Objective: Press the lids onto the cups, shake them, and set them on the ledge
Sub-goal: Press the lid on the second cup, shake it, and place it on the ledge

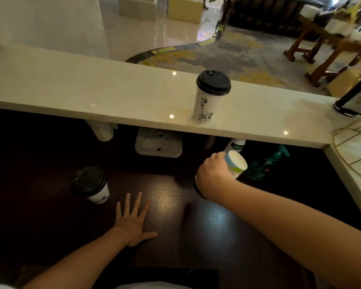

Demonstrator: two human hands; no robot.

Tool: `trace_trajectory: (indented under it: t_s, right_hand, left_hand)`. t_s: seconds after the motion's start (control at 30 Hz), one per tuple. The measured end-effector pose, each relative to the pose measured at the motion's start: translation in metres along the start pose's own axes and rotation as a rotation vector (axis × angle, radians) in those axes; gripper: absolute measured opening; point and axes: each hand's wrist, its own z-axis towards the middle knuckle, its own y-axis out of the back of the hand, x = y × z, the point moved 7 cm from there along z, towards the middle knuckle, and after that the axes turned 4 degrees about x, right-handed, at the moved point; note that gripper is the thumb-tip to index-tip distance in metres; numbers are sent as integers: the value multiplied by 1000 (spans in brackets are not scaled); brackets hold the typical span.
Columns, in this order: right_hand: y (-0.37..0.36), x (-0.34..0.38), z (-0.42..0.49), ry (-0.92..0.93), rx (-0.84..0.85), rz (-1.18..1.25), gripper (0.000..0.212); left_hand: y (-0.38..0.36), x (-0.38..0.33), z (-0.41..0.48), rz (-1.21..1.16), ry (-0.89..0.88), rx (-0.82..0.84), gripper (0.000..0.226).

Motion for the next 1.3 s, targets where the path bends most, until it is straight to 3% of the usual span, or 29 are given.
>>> trace_trajectory:
  t_s: [0.2, 0.33, 0.5, 0.67, 0.77, 0.83, 1.17, 1.23, 1.3]
  right_hand:
    - [-14, 14, 14, -7, 47, 23, 49]
    - [-2, -28, 3, -7, -5, 291, 45]
    - [1, -82, -18, 170, -1, 932, 71]
    - [-8, -87, -31, 453, -179, 1858, 67]
    - [-19, -51, -23, 657, -128, 2398, 64]
    - [-26, -23, -13, 713, -64, 2599, 58]
    - [-33, 16, 2, 668, 33, 2772, 70]
    - [-33, 16, 4, 692, 48, 2774, 78]
    - [-33, 14, 4, 721, 68, 2776, 82]
  left_hand:
    - [2, -1, -1, -18, -10, -1, 124]
    - [2, 0, -1, -15, -4, 3, 123]
    - [1, 1, 1, -5, 1, 6, 124]
    - [-2, 1, 3, -14, 5, 11, 124]
    - [-2, 2, 4, -19, 13, -2, 123]
    - [-2, 2, 4, -27, 14, 2, 123]
    - [-1, -1, 2, -89, 31, -11, 113]
    - [17, -9, -4, -276, -17, -16, 119]
    - [50, -22, -12, -653, -173, -38, 130]
